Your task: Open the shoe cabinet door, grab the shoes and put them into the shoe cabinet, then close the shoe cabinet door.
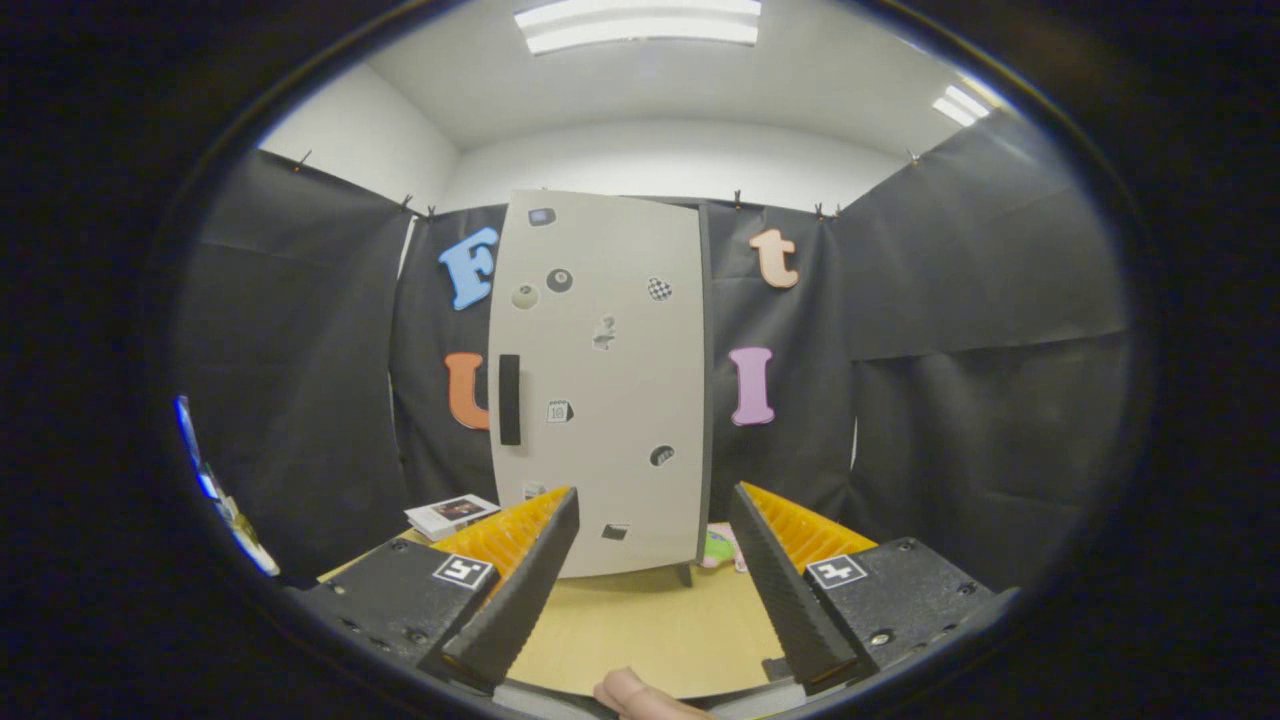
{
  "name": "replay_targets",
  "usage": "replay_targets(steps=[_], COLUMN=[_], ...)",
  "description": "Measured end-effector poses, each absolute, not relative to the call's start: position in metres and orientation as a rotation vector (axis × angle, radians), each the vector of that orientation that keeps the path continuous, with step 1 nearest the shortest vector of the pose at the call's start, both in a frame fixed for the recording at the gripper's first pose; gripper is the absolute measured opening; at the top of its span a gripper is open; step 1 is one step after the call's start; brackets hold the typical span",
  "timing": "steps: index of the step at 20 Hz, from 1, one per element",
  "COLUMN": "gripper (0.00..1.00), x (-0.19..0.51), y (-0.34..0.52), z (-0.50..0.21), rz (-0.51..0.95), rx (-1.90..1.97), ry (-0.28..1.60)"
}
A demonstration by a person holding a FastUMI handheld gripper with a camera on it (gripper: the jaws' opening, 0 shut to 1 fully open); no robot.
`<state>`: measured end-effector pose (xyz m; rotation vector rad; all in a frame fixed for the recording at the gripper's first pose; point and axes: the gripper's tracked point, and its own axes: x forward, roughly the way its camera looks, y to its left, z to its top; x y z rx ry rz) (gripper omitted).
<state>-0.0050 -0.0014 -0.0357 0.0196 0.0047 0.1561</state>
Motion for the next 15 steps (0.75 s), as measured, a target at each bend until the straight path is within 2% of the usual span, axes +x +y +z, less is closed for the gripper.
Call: replay_targets(steps=[7, 15], gripper=[0.99, 0.99], x=[-0.024, -0.036], y=[-0.038, -0.038], z=[-0.040, -0.038], rz=[0.106, 0.139], rx=[-0.009, -0.011], ry=[-0.004, -0.019])
